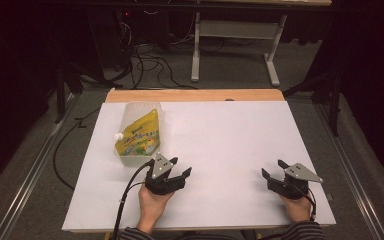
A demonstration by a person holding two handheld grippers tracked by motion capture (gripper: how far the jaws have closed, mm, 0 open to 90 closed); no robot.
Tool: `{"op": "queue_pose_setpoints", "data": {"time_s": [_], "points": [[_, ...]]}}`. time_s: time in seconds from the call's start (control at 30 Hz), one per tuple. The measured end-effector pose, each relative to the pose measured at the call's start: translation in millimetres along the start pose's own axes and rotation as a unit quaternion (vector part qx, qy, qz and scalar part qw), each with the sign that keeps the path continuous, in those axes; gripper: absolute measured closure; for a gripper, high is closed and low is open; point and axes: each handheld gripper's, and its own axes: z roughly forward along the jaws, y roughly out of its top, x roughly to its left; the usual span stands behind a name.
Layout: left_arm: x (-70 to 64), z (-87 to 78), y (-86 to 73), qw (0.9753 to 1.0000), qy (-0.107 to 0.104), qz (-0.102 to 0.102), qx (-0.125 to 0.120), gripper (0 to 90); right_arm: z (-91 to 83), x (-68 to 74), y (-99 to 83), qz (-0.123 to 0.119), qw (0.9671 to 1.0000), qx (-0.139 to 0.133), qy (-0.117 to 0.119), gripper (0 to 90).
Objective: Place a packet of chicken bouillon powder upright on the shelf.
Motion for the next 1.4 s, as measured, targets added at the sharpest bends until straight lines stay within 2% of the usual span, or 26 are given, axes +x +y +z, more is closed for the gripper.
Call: {"op": "queue_pose_setpoints", "data": {"time_s": [0.17,0.7,1.23,1.4], "points": [[0.7,5.9,-1.1,1.0000,0.001,-0.004,-0.001,40.6,0.0,0.1,0.1,-0.003,1.0000,0.003,0.000,30.9],[2.4,24.0,-6.1,0.9999,0.008,0.000,0.013,40.5,-0.3,-0.2,-0.1,-0.001,1.0000,-0.001,-0.001,30.9],[4.9,40.5,-14.6,0.9992,0.031,-0.002,0.024,40.5,-0.5,-0.2,-0.2,-0.003,1.0000,-0.004,0.001,30.8],[3.4,45.5,-18.4,0.9987,0.038,0.008,0.034,40.4,-0.4,0.1,-0.2,-0.001,1.0000,-0.003,0.000,30.9]]}}
